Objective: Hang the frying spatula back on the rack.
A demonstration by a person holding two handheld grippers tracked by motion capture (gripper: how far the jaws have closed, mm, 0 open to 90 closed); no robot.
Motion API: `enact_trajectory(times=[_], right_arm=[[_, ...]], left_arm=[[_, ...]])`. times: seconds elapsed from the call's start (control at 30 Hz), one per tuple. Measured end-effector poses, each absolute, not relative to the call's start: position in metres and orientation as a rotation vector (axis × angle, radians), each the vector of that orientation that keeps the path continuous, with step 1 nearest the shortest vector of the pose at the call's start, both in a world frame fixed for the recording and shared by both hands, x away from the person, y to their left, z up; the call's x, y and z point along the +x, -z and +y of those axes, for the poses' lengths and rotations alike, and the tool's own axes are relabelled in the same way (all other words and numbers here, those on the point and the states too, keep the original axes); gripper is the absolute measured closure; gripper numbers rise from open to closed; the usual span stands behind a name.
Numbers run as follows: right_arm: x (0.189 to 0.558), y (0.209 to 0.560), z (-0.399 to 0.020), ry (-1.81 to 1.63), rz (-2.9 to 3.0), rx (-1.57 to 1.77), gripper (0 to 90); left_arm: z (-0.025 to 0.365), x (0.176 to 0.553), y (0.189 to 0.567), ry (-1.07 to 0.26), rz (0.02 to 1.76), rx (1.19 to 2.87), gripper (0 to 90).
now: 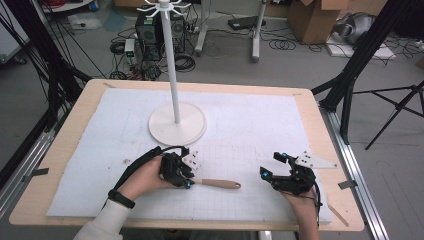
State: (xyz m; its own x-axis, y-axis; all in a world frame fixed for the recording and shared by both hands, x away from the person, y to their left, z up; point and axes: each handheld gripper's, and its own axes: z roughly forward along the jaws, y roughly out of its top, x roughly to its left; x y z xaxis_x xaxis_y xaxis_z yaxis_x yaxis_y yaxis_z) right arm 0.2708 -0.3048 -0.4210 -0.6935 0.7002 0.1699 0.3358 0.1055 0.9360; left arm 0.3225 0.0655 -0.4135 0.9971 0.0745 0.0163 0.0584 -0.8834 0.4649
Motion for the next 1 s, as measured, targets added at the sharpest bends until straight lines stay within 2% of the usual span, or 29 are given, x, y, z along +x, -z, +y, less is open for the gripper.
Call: enact_trajectory(times=[0.33,0.77,1.0], right_arm=[[0.27,0.421,-0.305,-1.623,2.075,1.016,15.9],[0.27,0.42,-0.306,-1.627,2.064,1.023,16.2],[0.268,0.418,-0.309,-1.69,2.018,1.028,16.9]], left_arm=[[0.068,0.321,0.415,-0.042,0.082,2.633,77.6],[0.08,0.323,0.415,-0.028,0.123,2.566,77.9],[0.091,0.319,0.401,-0.047,0.141,2.477,77.9]])
